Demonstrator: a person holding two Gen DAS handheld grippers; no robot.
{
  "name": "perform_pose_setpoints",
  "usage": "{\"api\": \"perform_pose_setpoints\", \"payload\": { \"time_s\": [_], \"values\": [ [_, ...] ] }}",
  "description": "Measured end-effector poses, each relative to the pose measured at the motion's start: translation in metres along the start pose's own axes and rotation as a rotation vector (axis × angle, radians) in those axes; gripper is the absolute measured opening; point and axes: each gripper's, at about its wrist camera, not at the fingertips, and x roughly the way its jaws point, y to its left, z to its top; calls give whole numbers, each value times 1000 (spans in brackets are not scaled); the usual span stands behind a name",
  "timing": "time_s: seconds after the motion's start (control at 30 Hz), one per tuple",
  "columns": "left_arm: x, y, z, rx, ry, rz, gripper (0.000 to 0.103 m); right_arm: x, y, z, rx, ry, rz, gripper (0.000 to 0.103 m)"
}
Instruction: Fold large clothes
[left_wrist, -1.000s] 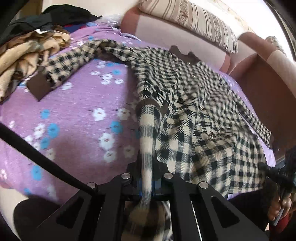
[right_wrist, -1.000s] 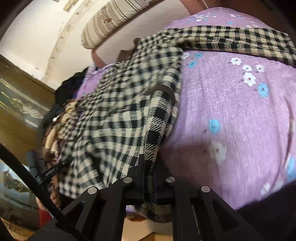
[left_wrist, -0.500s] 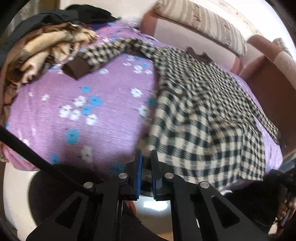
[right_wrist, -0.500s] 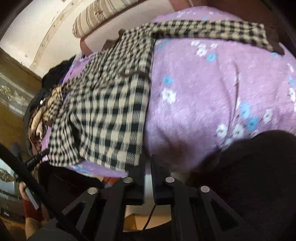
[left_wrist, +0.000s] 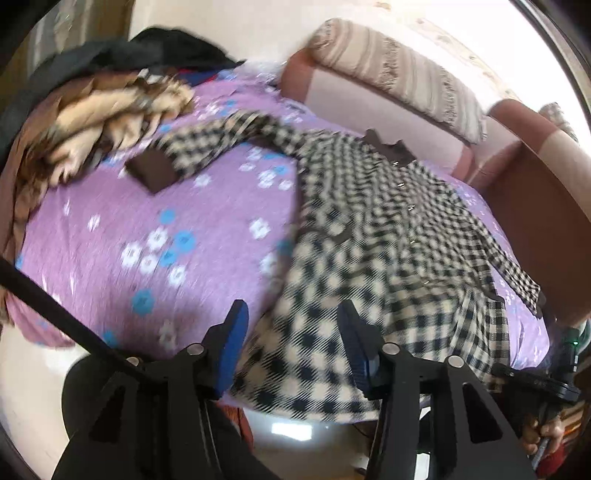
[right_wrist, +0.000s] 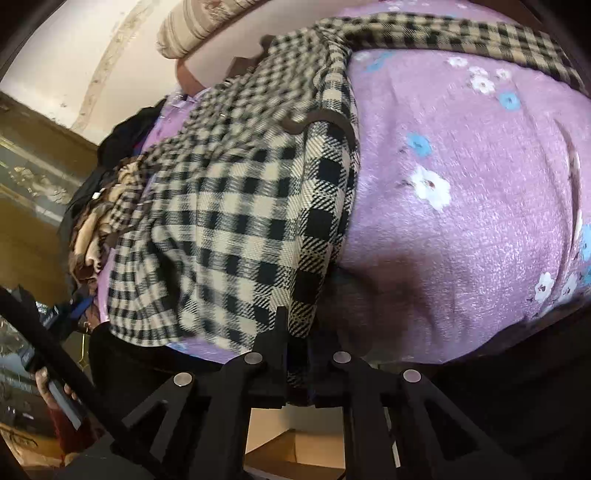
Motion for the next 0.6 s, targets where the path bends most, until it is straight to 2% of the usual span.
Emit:
{"api": "perform_pose_setpoints", "payload": {
  "time_s": [0.1,0.17,0.27,0.3,0.4,0.43,0.47,0.53,0.6],
  "values": [
    [1,-15,7,50,-24,-8,63,-27,0,-5,-42,-28,-75,7],
    [11,-28,12,84,-23,-6,65,-44,-10,-9,-44,-25,-147,7],
    [31,-44,18,122,7,5,65,-46,-15,-16,-79,8,-266,5],
    [38,-50,19,138,15,4,65,-46,-15,-18,-92,11,-286,6],
    [57,-62,21,170,33,15,69,-59,-13,-15,-80,-46,-247,8],
    [64,-64,23,175,39,16,70,-62,-13,-12,-72,-64,-244,16],
    [70,-67,25,175,45,18,70,-67,-14,-6,-56,-93,-246,32],
    [80,-70,28,175,51,16,70,-73,-24,8,-17,-149,-260,52],
    [93,-73,32,179,49,22,73,-80,-36,22,27,-205,-272,52]
  ]
}}
